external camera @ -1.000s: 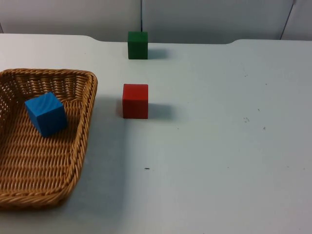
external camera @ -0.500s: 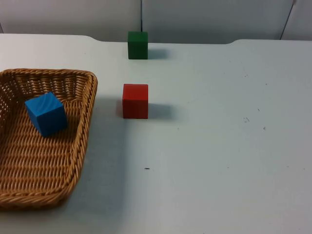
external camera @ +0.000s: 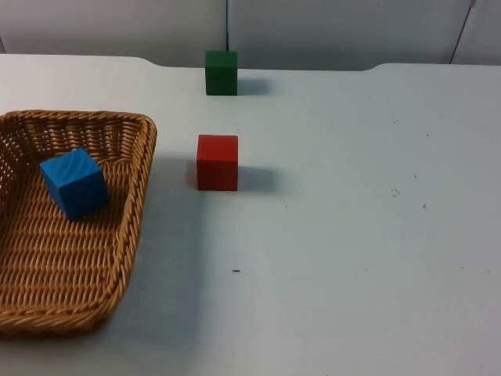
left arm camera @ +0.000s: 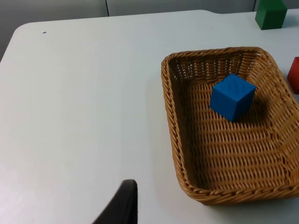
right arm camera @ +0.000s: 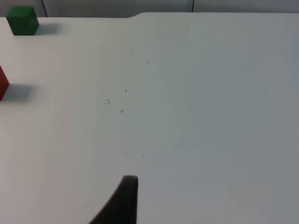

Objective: Pick up the basket with the left hand and place the blue cube into the basket with the right hand.

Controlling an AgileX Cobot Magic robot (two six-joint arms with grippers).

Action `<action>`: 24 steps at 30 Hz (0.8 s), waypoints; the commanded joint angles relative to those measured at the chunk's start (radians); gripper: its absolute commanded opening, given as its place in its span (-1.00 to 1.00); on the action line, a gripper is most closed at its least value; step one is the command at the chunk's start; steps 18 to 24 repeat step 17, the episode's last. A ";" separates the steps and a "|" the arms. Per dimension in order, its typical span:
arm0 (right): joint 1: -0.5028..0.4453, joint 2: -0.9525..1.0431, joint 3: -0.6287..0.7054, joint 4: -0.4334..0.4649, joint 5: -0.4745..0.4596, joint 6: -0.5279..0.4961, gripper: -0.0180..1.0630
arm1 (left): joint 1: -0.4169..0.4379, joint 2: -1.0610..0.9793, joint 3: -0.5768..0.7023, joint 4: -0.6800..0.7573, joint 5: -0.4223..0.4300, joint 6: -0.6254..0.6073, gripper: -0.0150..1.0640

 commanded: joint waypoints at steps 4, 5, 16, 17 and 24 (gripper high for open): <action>-0.032 -0.003 0.007 0.005 -0.010 -0.002 0.97 | -0.007 -0.004 0.007 -0.001 -0.015 -0.002 0.98; -0.040 -0.003 0.007 0.005 -0.010 -0.002 0.97 | -0.007 -0.004 0.007 -0.001 -0.015 -0.002 0.98; -0.075 -0.003 0.007 0.005 -0.010 -0.002 0.97 | -0.007 -0.004 0.007 -0.001 -0.015 -0.002 0.98; -0.085 -0.003 0.007 0.005 -0.010 -0.002 0.97 | -0.007 -0.004 0.007 -0.001 -0.015 -0.002 0.98; -0.085 -0.003 0.007 0.005 -0.010 -0.002 0.97 | -0.007 -0.004 0.007 -0.001 -0.015 -0.002 0.98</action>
